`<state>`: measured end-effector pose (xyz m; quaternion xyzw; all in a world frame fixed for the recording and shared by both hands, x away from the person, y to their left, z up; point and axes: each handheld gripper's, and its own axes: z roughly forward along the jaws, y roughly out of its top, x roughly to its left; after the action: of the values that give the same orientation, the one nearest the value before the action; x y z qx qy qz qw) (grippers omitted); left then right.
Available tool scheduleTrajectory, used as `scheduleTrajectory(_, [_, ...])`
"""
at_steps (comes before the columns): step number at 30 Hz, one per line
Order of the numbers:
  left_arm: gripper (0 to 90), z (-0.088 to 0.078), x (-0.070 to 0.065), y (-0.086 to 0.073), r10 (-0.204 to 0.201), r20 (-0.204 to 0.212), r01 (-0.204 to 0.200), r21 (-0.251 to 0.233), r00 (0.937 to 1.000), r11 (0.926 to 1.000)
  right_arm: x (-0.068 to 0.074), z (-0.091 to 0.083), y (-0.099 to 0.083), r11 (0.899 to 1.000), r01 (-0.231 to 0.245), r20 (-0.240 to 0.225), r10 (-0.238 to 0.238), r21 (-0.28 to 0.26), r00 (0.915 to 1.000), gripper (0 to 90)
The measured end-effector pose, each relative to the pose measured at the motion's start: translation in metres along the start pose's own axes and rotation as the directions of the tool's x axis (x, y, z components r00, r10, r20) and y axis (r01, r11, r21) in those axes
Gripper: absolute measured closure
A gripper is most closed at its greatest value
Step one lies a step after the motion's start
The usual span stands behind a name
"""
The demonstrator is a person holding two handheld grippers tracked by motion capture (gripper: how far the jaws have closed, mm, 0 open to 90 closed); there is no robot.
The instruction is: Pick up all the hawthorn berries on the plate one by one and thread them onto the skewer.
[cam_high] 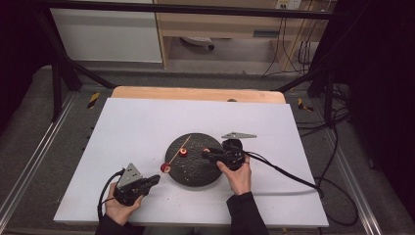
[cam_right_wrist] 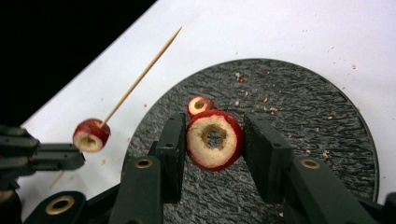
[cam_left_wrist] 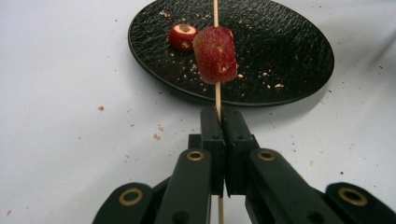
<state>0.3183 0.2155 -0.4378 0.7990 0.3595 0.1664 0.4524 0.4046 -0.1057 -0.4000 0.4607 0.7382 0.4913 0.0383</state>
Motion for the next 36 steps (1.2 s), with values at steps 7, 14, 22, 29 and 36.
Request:
scheduleTrajectory(7, [88.1, 0.003, -0.004, 0.002, -0.002, 0.004, 0.002, -0.006, 1.0000, 1.0000, -0.005, -0.002, -0.007, 0.993, -0.061, -0.020, 0.059, -0.098, 0.9980, 61.3])
scheduleTrajectory(14, [88.1, 0.005, -0.009, 0.004, -0.003, 0.004, 0.003, -0.016, 1.0000, 0.9999, -0.006, -0.004, -0.009, 0.980, -0.095, -0.037, 0.090, -0.173, 0.9953, 61.4])
scheduleTrajectory(22, [88.1, 0.007, -0.017, 0.009, -0.009, 0.002, 0.009, -0.038, 1.0000, 0.9992, -0.006, -0.008, -0.006, 0.952, -0.129, -0.065, 0.115, -0.277, 0.9912, 61.4])
scheduleTrajectory(29, [88.1, 0.007, -0.021, 0.014, -0.011, -0.004, 0.011, -0.057, 0.9999, 0.9983, -0.008, -0.011, -0.001, 0.921, -0.170, -0.082, 0.151, -0.351, 0.9852, 61.4])
scheduleTrajectory(36, [88.1, 0.008, -0.026, 0.016, -0.012, -0.005, 0.012, -0.072, 0.9999, 0.9973, -0.009, -0.012, 0.005, 0.885, -0.204, -0.109, 0.174, -0.419, 0.9787, 61.4])
